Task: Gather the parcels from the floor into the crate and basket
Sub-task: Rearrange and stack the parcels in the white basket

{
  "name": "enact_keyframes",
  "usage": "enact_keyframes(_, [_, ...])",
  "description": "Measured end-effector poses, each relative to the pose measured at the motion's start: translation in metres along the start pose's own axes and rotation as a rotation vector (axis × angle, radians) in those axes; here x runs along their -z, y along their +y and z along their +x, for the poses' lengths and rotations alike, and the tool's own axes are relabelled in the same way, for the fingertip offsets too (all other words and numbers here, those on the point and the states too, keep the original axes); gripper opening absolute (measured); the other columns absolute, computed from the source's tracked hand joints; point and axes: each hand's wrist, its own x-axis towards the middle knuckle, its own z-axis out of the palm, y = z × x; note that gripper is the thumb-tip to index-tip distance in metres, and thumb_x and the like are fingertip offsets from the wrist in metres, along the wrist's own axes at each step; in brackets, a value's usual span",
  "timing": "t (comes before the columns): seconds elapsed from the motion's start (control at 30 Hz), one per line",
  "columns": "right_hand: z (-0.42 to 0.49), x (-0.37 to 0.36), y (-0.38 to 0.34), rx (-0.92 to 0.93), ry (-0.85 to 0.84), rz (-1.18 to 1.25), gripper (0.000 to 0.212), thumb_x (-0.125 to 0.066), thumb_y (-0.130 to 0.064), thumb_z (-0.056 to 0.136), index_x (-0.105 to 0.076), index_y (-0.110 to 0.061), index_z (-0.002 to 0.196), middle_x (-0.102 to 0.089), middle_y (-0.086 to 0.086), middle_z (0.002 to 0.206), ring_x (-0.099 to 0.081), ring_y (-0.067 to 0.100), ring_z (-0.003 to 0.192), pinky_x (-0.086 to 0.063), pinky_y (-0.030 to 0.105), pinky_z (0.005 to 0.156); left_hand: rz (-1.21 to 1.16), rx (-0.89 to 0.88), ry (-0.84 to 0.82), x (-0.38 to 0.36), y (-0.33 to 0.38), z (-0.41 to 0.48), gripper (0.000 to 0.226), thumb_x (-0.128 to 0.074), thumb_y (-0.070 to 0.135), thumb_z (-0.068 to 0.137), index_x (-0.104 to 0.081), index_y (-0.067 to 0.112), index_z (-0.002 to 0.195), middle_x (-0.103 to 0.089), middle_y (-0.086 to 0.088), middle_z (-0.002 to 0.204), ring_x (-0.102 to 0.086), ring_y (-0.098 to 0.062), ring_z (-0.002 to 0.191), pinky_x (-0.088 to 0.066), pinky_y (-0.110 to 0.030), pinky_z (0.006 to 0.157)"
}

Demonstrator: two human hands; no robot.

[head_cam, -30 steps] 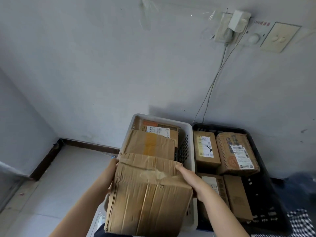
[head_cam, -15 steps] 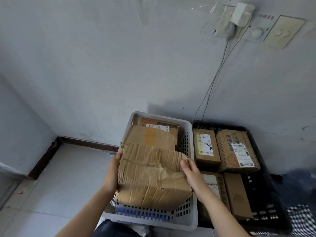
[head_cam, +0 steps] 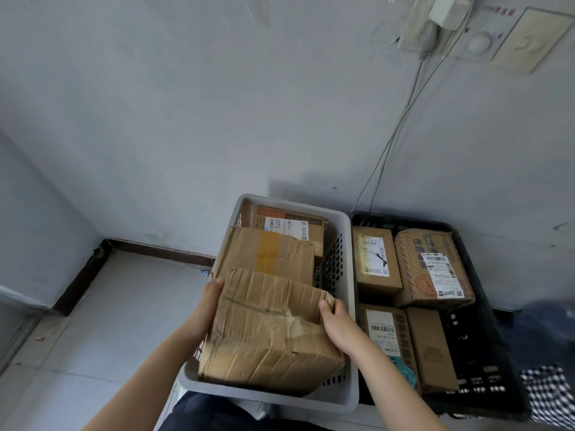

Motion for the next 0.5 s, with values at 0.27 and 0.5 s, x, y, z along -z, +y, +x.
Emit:
enact_keyframes(0.27, [0.004, -0.029, 0.044, -0.073, -0.080, -0.232, 0.068, -0.035, -0.051, 0.101, -0.004, -0.028, 0.157, -0.024, 0.009, 0.160, -0.039, 0.028, 0.139, -0.037, 0.039, 0.111, 0.222, 0.196, -0.004, -0.021, -0.071, 0.002, 0.053, -0.052, 0.026, 0.099, -0.028, 0.016, 0.145, -0.046, -0.011, 0.141, -0.047, -0.029, 0.126, -0.040, -0.039, 0.104])
enact_keyframes(0.5, [0.018, -0.059, 0.054, -0.123, -0.098, -0.291, 0.078, -0.038, -0.032, 0.104, 0.023, -0.029, 0.153, 0.007, 0.014, 0.164, -0.016, 0.033, 0.149, -0.023, 0.041, 0.119, 0.458, 0.178, 0.023, -0.033, -0.082, 0.014, 0.057, -0.046, 0.007, 0.097, -0.024, 0.010, 0.150, -0.042, -0.014, 0.146, -0.042, -0.031, 0.134, -0.035, -0.038, 0.108])
